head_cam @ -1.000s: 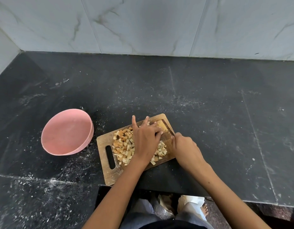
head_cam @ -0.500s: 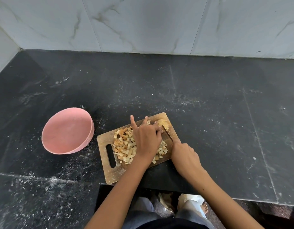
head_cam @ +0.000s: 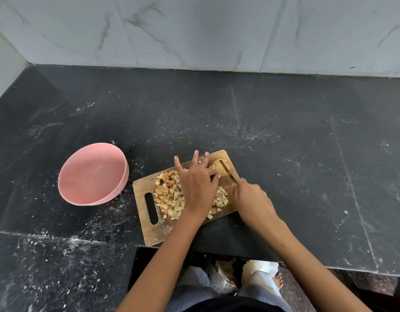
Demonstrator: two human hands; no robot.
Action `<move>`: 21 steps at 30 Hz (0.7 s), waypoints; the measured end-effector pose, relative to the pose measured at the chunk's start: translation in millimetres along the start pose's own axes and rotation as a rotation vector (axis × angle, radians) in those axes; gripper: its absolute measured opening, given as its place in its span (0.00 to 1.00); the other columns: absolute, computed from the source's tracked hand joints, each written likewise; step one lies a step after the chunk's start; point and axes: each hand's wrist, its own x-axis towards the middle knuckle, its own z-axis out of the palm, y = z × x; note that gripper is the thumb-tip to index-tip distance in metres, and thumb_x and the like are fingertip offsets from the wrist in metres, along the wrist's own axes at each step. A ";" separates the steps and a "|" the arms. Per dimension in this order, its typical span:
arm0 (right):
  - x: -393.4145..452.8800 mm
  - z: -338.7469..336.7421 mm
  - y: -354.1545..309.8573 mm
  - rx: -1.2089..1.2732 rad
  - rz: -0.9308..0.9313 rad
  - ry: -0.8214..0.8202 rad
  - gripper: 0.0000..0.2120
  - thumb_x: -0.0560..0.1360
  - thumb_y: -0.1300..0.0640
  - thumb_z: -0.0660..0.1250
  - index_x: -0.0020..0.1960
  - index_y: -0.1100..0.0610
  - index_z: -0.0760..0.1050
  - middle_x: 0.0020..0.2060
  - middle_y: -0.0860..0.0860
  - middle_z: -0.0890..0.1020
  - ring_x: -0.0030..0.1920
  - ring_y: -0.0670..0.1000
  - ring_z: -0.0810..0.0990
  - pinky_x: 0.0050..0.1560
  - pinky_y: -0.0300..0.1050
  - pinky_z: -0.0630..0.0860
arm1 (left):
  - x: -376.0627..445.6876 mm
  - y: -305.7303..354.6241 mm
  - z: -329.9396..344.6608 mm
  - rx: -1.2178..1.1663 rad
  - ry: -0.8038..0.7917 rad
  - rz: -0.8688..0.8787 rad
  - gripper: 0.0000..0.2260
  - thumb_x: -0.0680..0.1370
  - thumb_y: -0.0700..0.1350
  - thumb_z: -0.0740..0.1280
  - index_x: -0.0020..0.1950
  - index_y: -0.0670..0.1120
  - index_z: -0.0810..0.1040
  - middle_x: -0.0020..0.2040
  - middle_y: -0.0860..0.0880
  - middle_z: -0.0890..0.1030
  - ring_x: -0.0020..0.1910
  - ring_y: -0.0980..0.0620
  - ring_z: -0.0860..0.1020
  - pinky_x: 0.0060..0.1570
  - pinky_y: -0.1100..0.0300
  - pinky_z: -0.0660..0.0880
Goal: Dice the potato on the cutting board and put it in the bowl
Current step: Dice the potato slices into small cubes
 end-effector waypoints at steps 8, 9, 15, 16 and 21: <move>18.8 9.8 -13.8 -0.037 -0.010 -0.005 0.15 0.83 0.53 0.49 0.60 0.60 0.70 0.51 0.58 0.79 0.51 0.60 0.79 0.43 0.49 0.71 | 0.5 -5.3 3.8 -0.053 0.001 -0.096 0.02 0.70 0.46 0.76 0.38 0.52 0.85 0.69 0.41 0.73 0.74 0.42 0.64 0.70 0.37 0.45; 18.8 10.7 -13.8 -0.048 -0.007 -0.007 0.15 0.83 0.54 0.49 0.60 0.60 0.69 0.52 0.58 0.79 0.52 0.60 0.79 0.43 0.49 0.70 | 0.8 -5.5 3.5 -0.057 0.002 -0.104 0.02 0.70 0.46 0.76 0.38 0.52 0.85 0.69 0.41 0.73 0.74 0.42 0.64 0.70 0.37 0.44; 6.6 11.6 -8.8 -0.138 0.031 -0.052 0.13 0.82 0.61 0.50 0.63 0.60 0.67 0.52 0.58 0.78 0.52 0.60 0.79 0.44 0.50 0.72 | 1.0 -4.4 2.9 -0.036 0.008 -0.085 0.05 0.69 0.46 0.76 0.34 0.51 0.83 0.69 0.41 0.72 0.74 0.42 0.63 0.70 0.36 0.46; 3.6 11.8 -8.5 -0.150 0.033 -0.062 0.13 0.81 0.62 0.50 0.62 0.60 0.67 0.52 0.58 0.78 0.52 0.60 0.79 0.44 0.50 0.71 | 0.6 -4.2 2.8 -0.029 0.009 -0.082 0.05 0.69 0.45 0.76 0.33 0.51 0.83 0.69 0.41 0.72 0.74 0.42 0.63 0.70 0.36 0.46; -13.9 14.4 2.5 -0.165 0.066 -0.122 0.11 0.80 0.64 0.50 0.61 0.59 0.65 0.50 0.57 0.78 0.50 0.59 0.79 0.41 0.48 0.70 | 0.6 -2.3 3.2 -0.008 0.035 -0.068 0.07 0.68 0.45 0.76 0.31 0.51 0.82 0.68 0.40 0.74 0.73 0.41 0.66 0.69 0.33 0.51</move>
